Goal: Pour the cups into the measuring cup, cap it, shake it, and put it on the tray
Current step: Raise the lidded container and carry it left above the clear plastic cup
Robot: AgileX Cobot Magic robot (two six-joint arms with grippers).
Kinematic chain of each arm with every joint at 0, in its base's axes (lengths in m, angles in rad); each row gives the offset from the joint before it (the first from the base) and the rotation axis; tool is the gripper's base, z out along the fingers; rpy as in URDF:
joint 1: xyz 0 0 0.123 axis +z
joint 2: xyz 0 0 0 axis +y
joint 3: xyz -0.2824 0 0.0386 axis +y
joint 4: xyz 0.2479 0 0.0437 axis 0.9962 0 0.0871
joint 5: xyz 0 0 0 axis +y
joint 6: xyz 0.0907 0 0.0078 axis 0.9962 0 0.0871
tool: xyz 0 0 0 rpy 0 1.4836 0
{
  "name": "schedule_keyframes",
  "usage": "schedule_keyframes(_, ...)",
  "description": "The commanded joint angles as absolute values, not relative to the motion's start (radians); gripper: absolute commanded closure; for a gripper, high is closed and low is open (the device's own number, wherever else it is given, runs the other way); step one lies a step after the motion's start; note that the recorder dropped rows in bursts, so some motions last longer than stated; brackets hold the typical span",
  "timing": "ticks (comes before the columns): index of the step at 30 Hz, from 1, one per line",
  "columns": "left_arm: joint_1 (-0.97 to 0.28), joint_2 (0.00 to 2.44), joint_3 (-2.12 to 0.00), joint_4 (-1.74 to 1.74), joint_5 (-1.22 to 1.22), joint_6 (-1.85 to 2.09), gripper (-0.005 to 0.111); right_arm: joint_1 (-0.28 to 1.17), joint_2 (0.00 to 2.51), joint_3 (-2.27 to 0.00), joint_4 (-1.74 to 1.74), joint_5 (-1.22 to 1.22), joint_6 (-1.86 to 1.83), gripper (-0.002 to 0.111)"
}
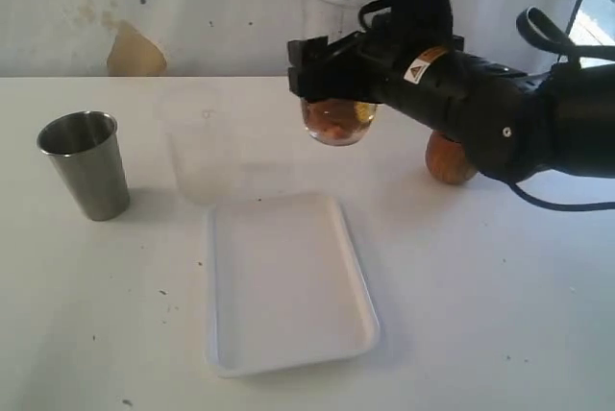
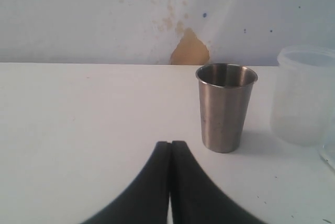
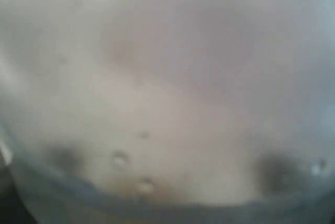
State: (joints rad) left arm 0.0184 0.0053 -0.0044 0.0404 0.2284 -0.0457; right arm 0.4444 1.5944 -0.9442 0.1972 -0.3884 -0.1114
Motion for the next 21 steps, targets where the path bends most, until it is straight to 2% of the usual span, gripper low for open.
schedule_keyframes(1, 0.015, 0.000, 0.000, 0.034, 0.226, -0.047, 0.107, 0.418, 1.607, -0.974, 0.000, -0.440, -0.077, 0.108)
schedule_keyframes(4, 0.015, 0.000, 0.000, 0.034, 0.226, -0.047, 0.107, 0.362, 1.643, -0.982, 0.226, -0.465, -0.006, 0.108)
schedule_keyframes(7, 0.015, 0.000, 0.000, 0.034, 0.226, -0.047, 0.107, 0.379, 1.688, -1.015, -0.223, -0.398, -0.070, 0.108)
schedule_keyframes(10, 0.015, 0.000, 0.000, 0.034, 0.226, -0.047, 0.107, 0.344, 1.743, -1.071, -0.079, -0.367, -0.075, 0.108)
schedule_keyframes(21, 0.015, 0.000, 0.000, 0.034, 0.226, -0.047, 0.107, 0.340, 1.964, -1.311, -0.135, -0.366, -0.331, 0.108)
